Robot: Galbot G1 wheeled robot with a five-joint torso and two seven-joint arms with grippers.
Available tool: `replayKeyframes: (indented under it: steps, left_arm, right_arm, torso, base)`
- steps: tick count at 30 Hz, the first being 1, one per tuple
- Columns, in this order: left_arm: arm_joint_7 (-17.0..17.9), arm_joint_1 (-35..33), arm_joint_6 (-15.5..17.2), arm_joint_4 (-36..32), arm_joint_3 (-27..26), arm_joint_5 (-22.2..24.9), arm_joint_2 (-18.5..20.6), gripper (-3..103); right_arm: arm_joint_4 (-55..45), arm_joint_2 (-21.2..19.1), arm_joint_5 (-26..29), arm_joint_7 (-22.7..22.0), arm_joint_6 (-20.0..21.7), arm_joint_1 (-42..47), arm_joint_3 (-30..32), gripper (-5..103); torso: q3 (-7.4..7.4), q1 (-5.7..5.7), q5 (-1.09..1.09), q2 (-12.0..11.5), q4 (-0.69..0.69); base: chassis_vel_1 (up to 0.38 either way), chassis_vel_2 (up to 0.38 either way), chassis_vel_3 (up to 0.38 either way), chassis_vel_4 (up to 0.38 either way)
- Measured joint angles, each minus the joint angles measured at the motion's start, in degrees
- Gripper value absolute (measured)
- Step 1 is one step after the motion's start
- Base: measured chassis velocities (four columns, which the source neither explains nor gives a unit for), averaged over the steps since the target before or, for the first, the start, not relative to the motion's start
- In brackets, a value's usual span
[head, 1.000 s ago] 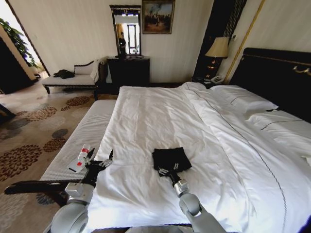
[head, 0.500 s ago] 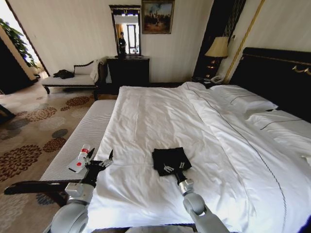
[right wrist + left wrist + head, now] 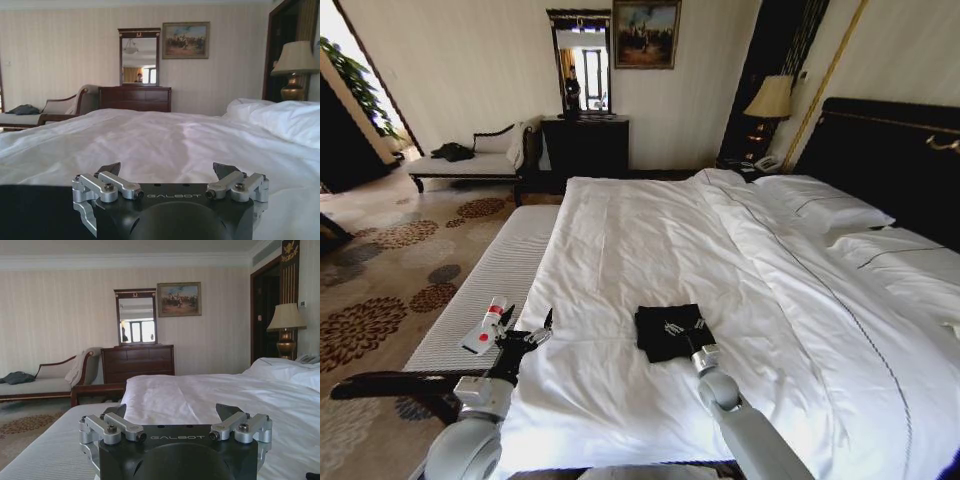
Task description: Fold the clothes on the bed.
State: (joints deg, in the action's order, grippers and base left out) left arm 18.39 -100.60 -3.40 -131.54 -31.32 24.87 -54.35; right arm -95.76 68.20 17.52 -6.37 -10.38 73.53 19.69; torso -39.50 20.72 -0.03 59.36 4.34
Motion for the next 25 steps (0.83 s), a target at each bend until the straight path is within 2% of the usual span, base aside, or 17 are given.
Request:
replayKeyframes:
  steps: [1, 5, 11, 16, 25]
  left_arm:
    - [0.0, 0.0, 0.0, 0.0, 0.0, 0.0, 0.0, 100]
    - [-0.03, 0.0, 0.01, 0.0, 0.01, 0.0, 0.0, 100]
    - [-0.03, 0.0, 0.0, 0.0, 0.01, 0.0, 0.0, 100]
    - [-0.03, 0.0, 0.0, 0.0, 0.01, 0.0, 0.0, 100]
    - [-0.02, 0.0, 0.0, 0.0, 0.01, 0.0, 0.0, 100]
  right_arm:
    - [0.0, 0.0, 0.0, 0.0, 0.0, 0.0, 0.0, 100]
    - [-8.95, -0.77, 1.42, 2.28, -0.89, 9.03, 8.37, 100]
    - [-17.47, -1.39, 2.34, 4.3, -1.5, 18.98, 15.21, 100]
    - [-23.55, -2.26, 4.43, 4.48, 0.05, 23.87, 17.35, 100]
    - [-24.13, -2.37, 4.58, 4.27, 0.43, 24.14, 17.24, 100]
  torso:
    - [0.0, 0.0, 0.0, 0.0, 0.0]
    - [0.01, 0.0, 0.0, 0.0, 0.0]
    - [0.01, 0.0, 0.0, 0.0, 0.0]
    - [0.01, -0.01, -0.01, 0.01, -0.01]
    - [0.0, 0.0, 0.0, 0.01, -0.02]
  base:
    - [0.0, 0.0, 0.0, 0.0]
    - [0.0, 0.0, 0.0, 0.0]
    - [0.0, 0.0, 0.0, 0.0]
    - [0.0, 0.0, 0.0, 0.0]
    - [0.0, 0.0, 0.0, 0.0]
